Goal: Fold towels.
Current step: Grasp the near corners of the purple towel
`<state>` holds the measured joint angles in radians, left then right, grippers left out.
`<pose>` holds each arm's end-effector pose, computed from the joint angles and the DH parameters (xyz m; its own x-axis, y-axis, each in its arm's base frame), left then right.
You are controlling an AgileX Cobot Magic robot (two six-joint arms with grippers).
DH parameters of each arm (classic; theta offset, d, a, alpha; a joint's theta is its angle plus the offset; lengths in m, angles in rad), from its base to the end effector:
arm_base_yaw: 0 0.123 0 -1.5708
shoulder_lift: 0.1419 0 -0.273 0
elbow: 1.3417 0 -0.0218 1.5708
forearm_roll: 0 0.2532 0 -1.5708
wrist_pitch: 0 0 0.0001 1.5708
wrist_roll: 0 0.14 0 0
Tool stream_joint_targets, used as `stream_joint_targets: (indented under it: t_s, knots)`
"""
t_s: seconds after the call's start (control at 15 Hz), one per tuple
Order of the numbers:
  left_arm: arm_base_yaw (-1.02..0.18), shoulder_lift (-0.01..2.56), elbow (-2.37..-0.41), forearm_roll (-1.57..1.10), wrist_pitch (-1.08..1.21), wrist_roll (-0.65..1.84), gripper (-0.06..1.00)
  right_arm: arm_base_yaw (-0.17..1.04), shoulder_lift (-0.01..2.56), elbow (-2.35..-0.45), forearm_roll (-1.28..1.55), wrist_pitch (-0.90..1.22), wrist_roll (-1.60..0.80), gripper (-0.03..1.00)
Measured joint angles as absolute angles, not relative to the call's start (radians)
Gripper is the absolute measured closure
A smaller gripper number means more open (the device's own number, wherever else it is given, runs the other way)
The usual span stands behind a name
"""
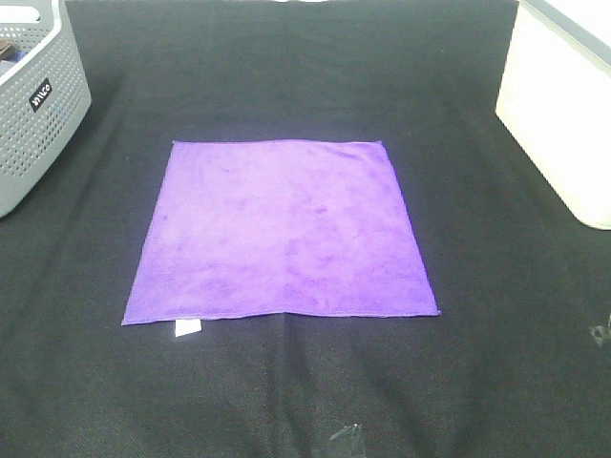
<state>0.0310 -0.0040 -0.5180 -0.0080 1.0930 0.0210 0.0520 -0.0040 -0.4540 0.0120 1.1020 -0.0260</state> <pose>0.0487 0.0005 0.2581 -0.4653 0.0029 -0.8852 -0.0166 0.9998 0.0120 0.0534 0.0043 0.2364 -0.5264 -0.0480 -0.8489 -0.0719 0.9973 -0.0118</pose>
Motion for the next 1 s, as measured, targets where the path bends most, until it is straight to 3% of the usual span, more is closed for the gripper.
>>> stream_joint_targets:
  t_s: [1.0]
  knots:
    - [0.031,-0.004,-0.518,-0.008,1.093,0.021,-0.05,0.052,-0.004,-0.454,0.012,1.102,-0.026,0.02]
